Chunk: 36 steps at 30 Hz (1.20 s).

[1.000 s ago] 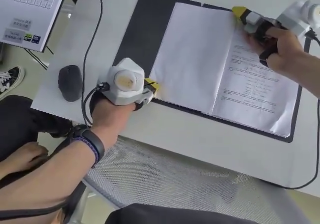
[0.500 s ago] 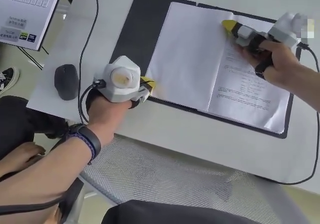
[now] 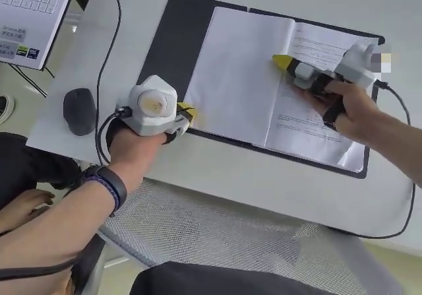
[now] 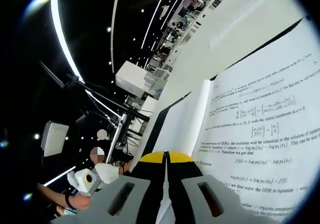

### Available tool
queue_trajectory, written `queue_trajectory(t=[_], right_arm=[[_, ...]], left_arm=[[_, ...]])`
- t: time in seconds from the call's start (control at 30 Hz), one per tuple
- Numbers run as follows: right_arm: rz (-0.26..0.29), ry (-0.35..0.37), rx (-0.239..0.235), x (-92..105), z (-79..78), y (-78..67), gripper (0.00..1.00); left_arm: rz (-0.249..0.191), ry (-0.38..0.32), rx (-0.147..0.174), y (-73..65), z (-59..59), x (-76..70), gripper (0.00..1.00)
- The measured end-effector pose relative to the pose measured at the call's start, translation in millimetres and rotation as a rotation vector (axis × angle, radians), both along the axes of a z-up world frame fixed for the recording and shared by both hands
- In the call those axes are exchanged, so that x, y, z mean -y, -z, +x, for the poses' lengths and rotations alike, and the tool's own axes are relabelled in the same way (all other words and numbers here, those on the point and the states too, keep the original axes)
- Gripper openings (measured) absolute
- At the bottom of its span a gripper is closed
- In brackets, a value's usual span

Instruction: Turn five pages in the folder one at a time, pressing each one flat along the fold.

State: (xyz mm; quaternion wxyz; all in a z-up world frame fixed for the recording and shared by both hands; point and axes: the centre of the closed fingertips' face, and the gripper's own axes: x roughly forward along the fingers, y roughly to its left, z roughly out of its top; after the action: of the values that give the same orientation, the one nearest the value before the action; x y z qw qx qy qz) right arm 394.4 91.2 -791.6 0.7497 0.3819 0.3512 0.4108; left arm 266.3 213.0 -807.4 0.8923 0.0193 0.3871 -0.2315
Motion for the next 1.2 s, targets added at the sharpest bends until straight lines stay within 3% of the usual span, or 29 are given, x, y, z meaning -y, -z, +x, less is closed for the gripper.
queue_trajectory(t=[0.37, 0.93, 1.2], right_arm=[[-0.010, -0.065, -0.012, -8.3, -68.8, -4.5, 0.00], [-0.020, -0.170, -0.023, -13.5, -143.5, -7.4, 0.00], [-0.022, -0.186, -0.037, -13.4, -162.5, -5.7, 0.00]], left_arm=[[-0.011, -0.014, 0.007, 2.1, 1.3, -0.5, 0.00], [-0.017, -0.016, 0.008, 3.8, 2.0, -0.6, 0.00], [-0.019, -0.018, 0.011, 3.4, 1.1, -1.1, 0.00]])
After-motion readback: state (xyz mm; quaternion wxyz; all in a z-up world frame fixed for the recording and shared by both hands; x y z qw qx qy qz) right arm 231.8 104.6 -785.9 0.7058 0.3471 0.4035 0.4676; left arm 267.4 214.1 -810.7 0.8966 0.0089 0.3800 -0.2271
